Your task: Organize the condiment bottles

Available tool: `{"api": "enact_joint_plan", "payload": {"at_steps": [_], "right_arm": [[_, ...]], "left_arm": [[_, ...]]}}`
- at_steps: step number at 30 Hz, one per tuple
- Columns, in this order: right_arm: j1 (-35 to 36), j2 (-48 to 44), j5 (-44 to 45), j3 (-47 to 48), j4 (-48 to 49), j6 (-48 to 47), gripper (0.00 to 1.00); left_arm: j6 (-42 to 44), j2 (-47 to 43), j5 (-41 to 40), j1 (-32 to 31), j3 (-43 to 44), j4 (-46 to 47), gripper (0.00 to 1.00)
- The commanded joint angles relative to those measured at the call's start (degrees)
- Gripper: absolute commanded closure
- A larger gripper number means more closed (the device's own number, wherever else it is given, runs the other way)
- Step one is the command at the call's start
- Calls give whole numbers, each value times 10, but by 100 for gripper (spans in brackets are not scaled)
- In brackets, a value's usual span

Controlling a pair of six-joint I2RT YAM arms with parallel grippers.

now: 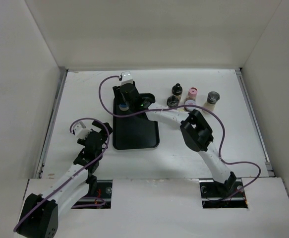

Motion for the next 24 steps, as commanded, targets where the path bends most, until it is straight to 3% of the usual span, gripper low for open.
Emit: {"api": "enact_joint_plan", "payload": {"at_steps": [1,3,6,10,14,17,21,24], "right_arm": [[3,4,6,39,64,6,40],[7,-1,10,30,64,8,25],[9,-38,11,1,78,8,12],[9,-154,8,-93,128,8,7],[9,-292,8,-230,184,6,7],[1,-400,22,-350,198,5,19],[-35,-507,49,-479,163,9,58],[-65,-541,50,-513,82,32,60]], "left_arm": [[-4,9,3,-2,-2,28,0],[-4,9,4,-2,-3,30,0],[-4,18,3,-3,-2,36,0],[-2,13,4,-3,-2,38,0],[0,15,6,-2,-2,36,0],[0,9,6,-4,-3,39,0],[-1,20,10,-8,0,42,0],[0,20,9,-9,8,42,0]]}}
